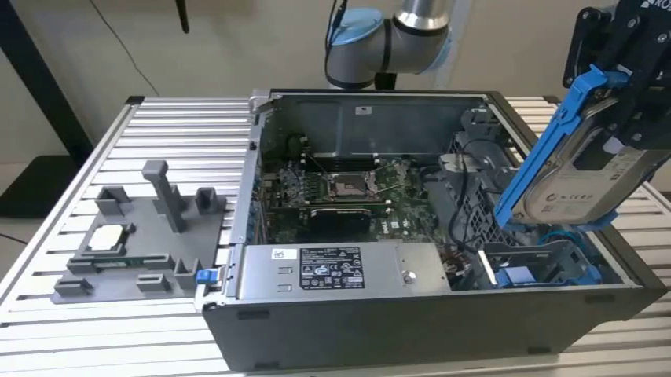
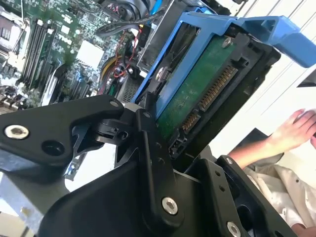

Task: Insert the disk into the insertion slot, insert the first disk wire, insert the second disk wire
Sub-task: 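Insert the disk into the insertion slot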

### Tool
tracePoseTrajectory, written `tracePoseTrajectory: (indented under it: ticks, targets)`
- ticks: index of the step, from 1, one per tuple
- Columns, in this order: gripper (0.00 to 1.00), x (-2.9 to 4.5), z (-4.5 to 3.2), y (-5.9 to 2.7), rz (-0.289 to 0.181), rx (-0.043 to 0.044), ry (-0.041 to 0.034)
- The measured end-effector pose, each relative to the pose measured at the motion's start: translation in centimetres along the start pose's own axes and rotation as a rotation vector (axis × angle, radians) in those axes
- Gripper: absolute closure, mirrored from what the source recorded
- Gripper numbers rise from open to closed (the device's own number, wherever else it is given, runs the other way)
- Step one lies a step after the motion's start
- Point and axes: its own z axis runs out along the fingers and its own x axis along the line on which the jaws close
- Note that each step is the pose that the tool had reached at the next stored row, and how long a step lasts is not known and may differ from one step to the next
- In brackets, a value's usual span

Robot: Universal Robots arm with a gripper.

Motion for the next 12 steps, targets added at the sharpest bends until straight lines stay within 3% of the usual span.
tracePoseTrajectory:
  ticks: [12]
  targets:
    - [1.0,0.0,0.42,-0.02,0.0,0.0,-0.0002]
